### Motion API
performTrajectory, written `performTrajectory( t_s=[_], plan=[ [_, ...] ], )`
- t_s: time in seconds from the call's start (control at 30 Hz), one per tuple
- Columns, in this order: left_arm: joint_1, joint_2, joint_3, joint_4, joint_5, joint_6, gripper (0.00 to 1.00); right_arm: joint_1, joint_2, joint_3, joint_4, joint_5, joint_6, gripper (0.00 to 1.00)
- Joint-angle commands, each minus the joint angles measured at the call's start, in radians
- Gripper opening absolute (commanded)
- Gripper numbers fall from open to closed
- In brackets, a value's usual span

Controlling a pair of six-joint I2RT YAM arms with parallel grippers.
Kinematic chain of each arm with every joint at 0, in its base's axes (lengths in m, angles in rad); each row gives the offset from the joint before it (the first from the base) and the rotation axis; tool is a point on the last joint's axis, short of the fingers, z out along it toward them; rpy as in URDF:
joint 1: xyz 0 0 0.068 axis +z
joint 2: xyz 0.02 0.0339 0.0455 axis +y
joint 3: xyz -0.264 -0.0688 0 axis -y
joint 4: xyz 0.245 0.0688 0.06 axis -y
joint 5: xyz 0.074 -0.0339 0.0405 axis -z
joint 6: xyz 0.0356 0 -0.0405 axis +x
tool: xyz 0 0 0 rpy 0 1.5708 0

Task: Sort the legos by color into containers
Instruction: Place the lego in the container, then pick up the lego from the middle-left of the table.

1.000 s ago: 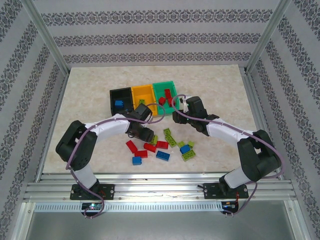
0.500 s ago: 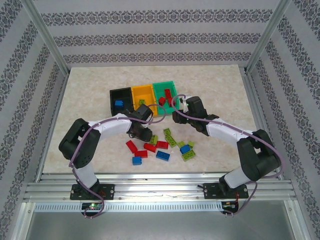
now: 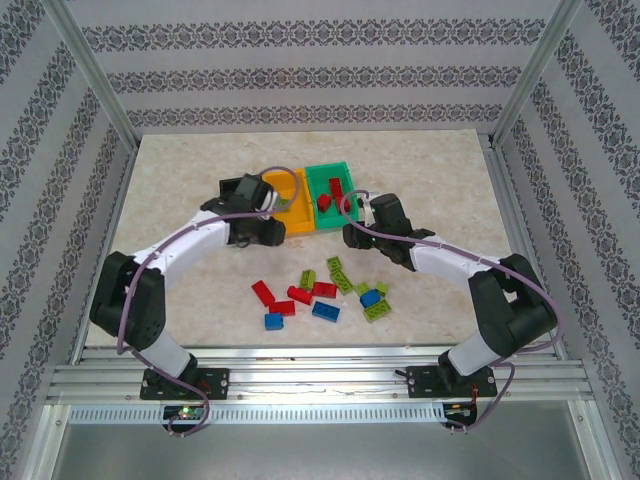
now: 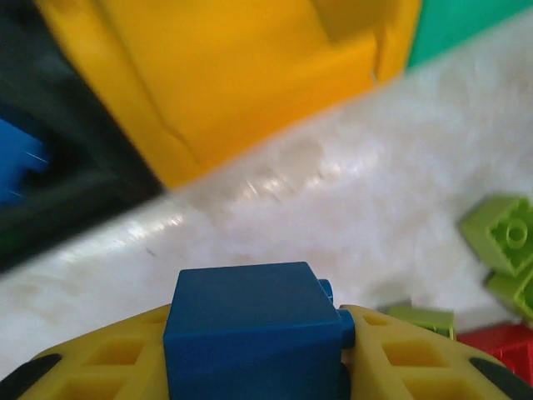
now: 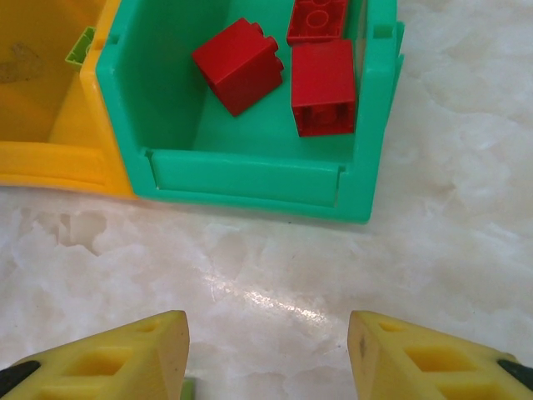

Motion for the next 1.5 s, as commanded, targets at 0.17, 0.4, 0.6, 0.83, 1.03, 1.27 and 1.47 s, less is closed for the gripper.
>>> performTrajectory(
  t_s=[0.17,0.4,0.6,0.83,1.03,1.27,1.47],
  plan=[
    [0.183,0.05,0.13,0.025,-0.001,0.005,0.41,-0.004,0.016,-0.003,0.023,-0.019,0.005,0.54],
    [0.239,0.185,0.265,-0.015,-0.008,-0.01,0.58,-0.005,0.016,-0.007,0.033,-0.039,0.015,0.54],
    [0.238,0.093,0.162,0.066,0.055,-0.036,0.61,-0.002,0.023,-0.011,0.054,-0.066,0.034,0.54],
    [0.177,-0.045,0.03,0.113,0.125,-0.034,0.61,0.006,0.038,-0.002,0.059,-0.086,0.049,0.54],
    [0.06,-0.084,-0.04,0.081,0.134,0.01,0.61,0.006,0.027,-0.007,0.062,-0.088,0.055,0.54],
    [-0.092,-0.084,-0.117,0.132,0.184,0.067,0.62,0.006,0.022,-0.011,0.061,-0.083,0.055,0.54],
    [-0.181,0.001,-0.145,0.158,0.236,0.086,0.63,0.005,-0.012,-0.035,0.078,-0.057,0.052,0.54]
  ],
)
